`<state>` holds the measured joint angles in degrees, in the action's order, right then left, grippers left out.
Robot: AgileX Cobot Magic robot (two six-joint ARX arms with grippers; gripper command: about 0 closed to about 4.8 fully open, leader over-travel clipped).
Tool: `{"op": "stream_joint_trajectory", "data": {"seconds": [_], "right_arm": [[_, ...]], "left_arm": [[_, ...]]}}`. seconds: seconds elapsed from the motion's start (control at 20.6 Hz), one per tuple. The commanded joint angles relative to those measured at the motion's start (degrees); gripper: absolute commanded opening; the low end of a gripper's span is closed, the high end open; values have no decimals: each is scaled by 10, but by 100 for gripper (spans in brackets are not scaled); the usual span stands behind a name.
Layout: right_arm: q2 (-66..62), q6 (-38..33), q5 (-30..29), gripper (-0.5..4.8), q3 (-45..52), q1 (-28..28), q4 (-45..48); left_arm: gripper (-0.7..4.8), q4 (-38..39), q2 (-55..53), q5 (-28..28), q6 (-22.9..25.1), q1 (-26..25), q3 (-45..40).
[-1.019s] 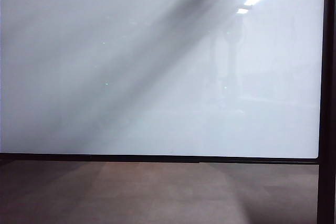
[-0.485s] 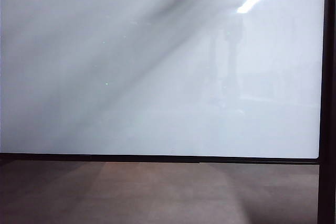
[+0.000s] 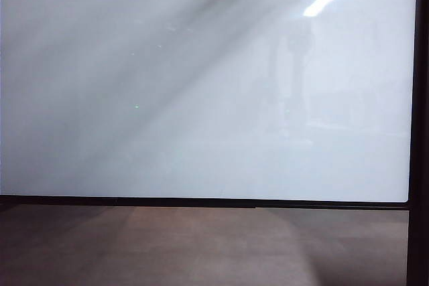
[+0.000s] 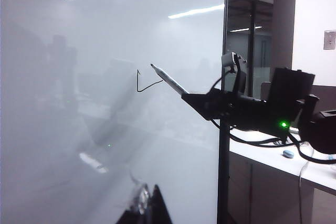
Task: Reach to the right to find the marker pen, pick it up, and write the number 9 on the whiteboard.
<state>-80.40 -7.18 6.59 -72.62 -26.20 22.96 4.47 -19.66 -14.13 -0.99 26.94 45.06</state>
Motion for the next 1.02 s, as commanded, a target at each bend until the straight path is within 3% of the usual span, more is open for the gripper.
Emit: {"op": "stream_joint_trajectory", "data": {"seconds": [0.05,1.02], "right_arm": [[-12,1,-12,-3,-23,-1,2],[-44,3,-13,-3,-41,1,4]], "left_arm": [[-5,-7,0,-1,1,0,2],[-5,-8,0,-1,1,0,2]]}}
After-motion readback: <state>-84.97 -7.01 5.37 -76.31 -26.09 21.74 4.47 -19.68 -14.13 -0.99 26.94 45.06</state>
